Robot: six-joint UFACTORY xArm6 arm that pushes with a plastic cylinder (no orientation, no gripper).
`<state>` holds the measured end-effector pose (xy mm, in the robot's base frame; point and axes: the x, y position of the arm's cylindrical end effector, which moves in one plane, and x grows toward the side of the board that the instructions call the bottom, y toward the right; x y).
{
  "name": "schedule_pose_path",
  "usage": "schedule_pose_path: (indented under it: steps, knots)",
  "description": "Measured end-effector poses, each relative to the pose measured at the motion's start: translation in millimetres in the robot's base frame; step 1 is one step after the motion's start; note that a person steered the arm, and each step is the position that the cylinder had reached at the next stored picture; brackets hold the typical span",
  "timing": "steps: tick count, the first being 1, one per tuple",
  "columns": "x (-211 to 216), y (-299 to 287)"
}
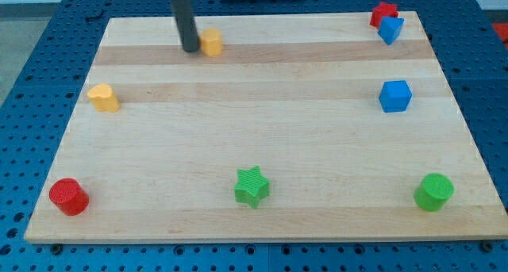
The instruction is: Move the yellow hexagon right and down a bit
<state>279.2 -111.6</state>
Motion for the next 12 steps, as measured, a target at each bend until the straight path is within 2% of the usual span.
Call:
schedule_pose_path:
  steps: [1, 4, 7, 8, 10, 12]
  knots:
    - [0.0, 27.4]
    - [-22.5, 15.5]
    - [-29.1, 135.4]
    - [-29.1, 145.8]
    - [-36.3, 114.5]
    - [-3.2, 128.5]
